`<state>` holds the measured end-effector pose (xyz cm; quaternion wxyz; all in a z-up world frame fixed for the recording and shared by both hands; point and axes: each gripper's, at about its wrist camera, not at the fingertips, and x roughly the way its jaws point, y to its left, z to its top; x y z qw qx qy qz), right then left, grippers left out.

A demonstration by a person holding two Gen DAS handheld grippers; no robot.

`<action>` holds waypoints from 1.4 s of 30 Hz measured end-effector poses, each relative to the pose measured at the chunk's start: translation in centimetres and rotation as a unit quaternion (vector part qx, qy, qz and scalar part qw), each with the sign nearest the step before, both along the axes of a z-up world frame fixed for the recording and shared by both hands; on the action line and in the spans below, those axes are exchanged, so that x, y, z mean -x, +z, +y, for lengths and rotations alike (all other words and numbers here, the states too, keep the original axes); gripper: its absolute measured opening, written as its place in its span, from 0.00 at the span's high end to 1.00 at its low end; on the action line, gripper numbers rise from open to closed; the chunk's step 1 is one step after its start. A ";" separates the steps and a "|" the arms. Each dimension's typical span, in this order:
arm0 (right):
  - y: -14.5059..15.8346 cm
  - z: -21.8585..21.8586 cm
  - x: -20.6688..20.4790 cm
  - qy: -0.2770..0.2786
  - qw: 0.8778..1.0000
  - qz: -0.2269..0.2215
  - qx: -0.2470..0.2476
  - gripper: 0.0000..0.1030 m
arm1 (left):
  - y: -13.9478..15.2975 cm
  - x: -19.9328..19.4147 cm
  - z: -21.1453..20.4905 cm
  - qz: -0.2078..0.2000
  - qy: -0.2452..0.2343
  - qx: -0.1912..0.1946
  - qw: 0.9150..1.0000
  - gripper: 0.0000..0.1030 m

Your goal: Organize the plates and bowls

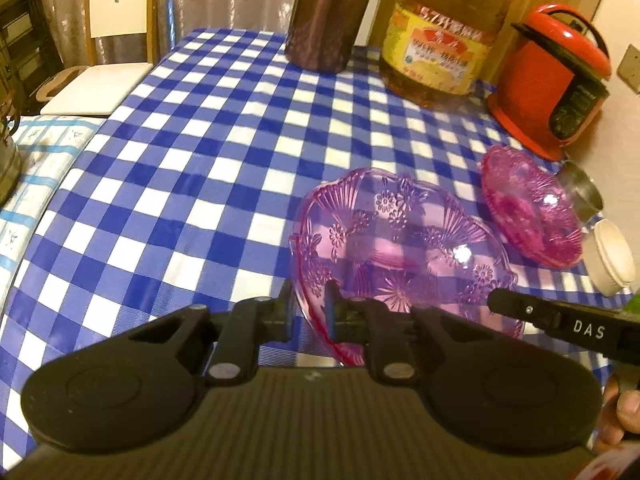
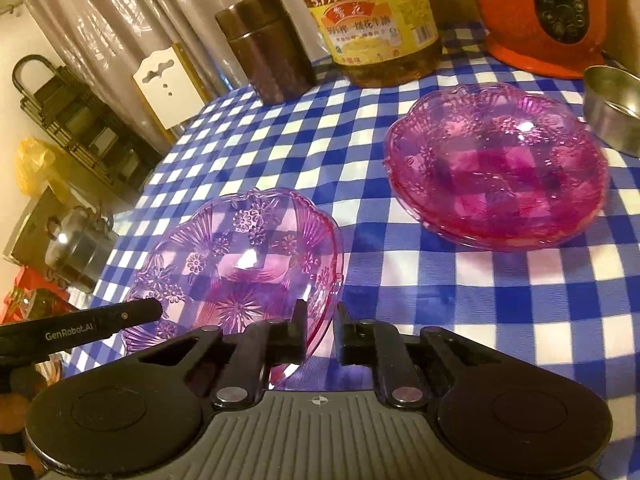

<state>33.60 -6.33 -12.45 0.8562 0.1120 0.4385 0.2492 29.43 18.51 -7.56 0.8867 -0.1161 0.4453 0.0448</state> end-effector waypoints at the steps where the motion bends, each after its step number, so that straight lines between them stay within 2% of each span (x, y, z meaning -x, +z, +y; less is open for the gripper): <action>1: 0.3 -0.3 0.3 -0.001 1.000 -0.002 -0.001 0.87 | 0.3 0.2 -0.2 -0.004 -0.002 0.002 1.000 0.88; 11: 3.6 -3.8 2.5 -0.019 0.999 -0.038 -0.006 0.87 | 2.5 1.2 -3.3 -0.035 -0.032 0.013 0.999 0.88; 18: 4.3 -7.6 4.3 -0.049 0.998 -0.043 0.003 0.87 | 3.1 0.7 -7.5 -0.043 -0.075 0.009 0.996 0.88; 28: 5.0 -14.1 6.3 -0.107 0.994 -0.035 -0.009 0.87 | 3.6 0.6 -13.8 -0.051 -0.131 0.004 0.990 0.88; 42: 5.2 -17.6 6.6 -0.137 0.989 -0.049 -0.004 0.87 | 3.1 -0.6 -17.1 -0.050 -0.148 0.004 0.988 0.88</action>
